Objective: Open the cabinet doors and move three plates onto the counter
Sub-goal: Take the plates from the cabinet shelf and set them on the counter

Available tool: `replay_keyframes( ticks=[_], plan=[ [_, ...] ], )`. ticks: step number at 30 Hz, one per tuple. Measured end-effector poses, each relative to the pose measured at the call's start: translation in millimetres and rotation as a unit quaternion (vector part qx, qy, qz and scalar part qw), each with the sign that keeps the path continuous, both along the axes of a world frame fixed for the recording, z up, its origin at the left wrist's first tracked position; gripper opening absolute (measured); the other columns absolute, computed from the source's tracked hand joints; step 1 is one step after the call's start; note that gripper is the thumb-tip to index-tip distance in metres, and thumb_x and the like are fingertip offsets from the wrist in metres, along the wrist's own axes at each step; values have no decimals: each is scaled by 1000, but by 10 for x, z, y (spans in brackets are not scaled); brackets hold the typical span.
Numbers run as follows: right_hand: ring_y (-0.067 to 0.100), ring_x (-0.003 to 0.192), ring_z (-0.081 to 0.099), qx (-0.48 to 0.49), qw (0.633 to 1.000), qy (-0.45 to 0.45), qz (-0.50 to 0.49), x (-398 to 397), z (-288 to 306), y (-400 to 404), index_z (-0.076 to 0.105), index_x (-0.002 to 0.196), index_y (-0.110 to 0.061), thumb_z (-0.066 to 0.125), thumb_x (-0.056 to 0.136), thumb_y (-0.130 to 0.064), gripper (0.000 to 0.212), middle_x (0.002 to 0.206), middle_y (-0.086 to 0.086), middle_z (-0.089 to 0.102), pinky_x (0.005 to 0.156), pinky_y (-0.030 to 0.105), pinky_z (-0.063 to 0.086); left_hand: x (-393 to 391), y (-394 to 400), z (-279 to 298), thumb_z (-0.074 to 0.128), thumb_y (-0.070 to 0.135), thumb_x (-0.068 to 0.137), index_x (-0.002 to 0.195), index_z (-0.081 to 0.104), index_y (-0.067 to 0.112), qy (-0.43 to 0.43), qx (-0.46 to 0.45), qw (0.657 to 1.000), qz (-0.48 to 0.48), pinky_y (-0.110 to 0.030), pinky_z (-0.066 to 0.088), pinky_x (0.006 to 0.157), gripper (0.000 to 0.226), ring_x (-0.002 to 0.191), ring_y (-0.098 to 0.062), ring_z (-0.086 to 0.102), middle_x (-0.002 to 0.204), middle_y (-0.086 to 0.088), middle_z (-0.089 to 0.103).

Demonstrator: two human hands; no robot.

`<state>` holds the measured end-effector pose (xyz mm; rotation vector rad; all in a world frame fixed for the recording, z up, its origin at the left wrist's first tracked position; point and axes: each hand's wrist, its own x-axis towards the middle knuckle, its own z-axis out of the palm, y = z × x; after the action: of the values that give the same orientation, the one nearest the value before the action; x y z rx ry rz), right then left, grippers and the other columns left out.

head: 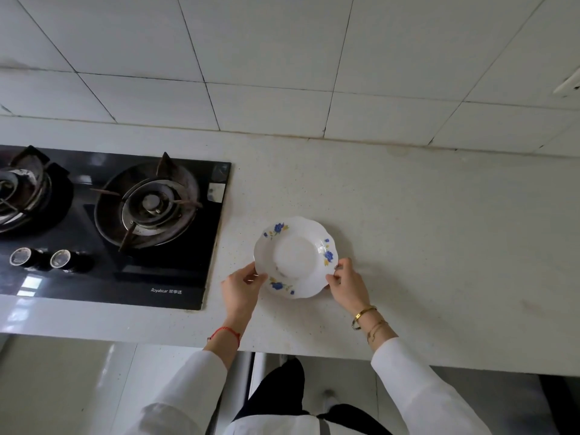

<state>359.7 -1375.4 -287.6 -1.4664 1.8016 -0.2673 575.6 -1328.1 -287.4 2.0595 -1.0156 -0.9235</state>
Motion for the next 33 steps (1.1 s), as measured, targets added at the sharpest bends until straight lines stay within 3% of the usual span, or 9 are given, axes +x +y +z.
replay_keyframes(
  ticks=[2, 5, 8, 11, 14, 19, 33],
  plan=[
    [34, 91, 64, 2, 1000, 13, 7, -10, -2, 8, 42, 115, -5, 57, 91, -18, 31, 99, 13, 69, 64, 32, 45, 28, 7, -20, 74, 17, 82, 109, 75, 18, -19, -2, 1000, -24, -5, 43, 62, 27, 70, 1, 61, 80, 10, 70],
    [31, 87, 65, 0, 998, 47, 31, -32, -2, 31, 42, 119, -9, 55, 93, -27, 34, 99, 10, 70, 61, 30, 46, 73, 47, -58, 71, 23, 86, 117, 71, 15, -59, -12, 995, -76, -25, 54, 71, 31, 77, -14, 62, 90, -1, 69],
    [29, 90, 66, -11, 997, 72, 38, -75, 16, 64, 43, 124, -11, 53, 94, -33, 38, 102, 6, 70, 65, 32, 48, 106, 81, -90, 62, 29, 93, 135, 56, 11, -105, 4, 989, -104, -36, 53, 89, 46, 101, -22, 60, 115, -8, 65],
    [29, 105, 60, -17, 998, 59, 26, -126, 62, 95, 40, 133, -8, 51, 95, -32, 46, 116, 12, 63, 78, 34, 49, 136, 94, -79, 57, 33, 95, 142, 46, 9, -142, 14, 984, -107, -40, 44, 104, 54, 124, -27, 49, 134, -10, 56],
    [32, 119, 48, -57, 993, 93, 46, -180, 121, 138, 38, 138, -6, 52, 95, -32, 52, 129, 16, 54, 93, 39, 46, 162, 98, -32, 56, 32, 96, 143, 45, 8, -174, -2, 977, -125, -42, 38, 111, 55, 132, -27, 43, 140, -10, 52],
    [32, 133, 37, -117, 982, 134, 63, -262, 268, 198, 36, 143, -8, 51, 96, -32, 55, 141, 13, 47, 101, 43, 42, 156, 104, 111, 59, 30, 94, 139, 50, 8, -245, -52, 957, -149, -44, 34, 111, 51, 133, -28, 44, 140, -8, 54],
    [31, 143, 28, -252, 956, 131, 70, -852, 738, 825, 33, 146, -11, 46, 98, -32, 54, 146, 10, 43, 114, 45, 33, -307, 719, 555, 63, 25, 92, 133, 57, 10, -333, -153, 914, -172, -43, 35, 109, 44, 127, -28, 50, 134, -7, 60]
  ],
)
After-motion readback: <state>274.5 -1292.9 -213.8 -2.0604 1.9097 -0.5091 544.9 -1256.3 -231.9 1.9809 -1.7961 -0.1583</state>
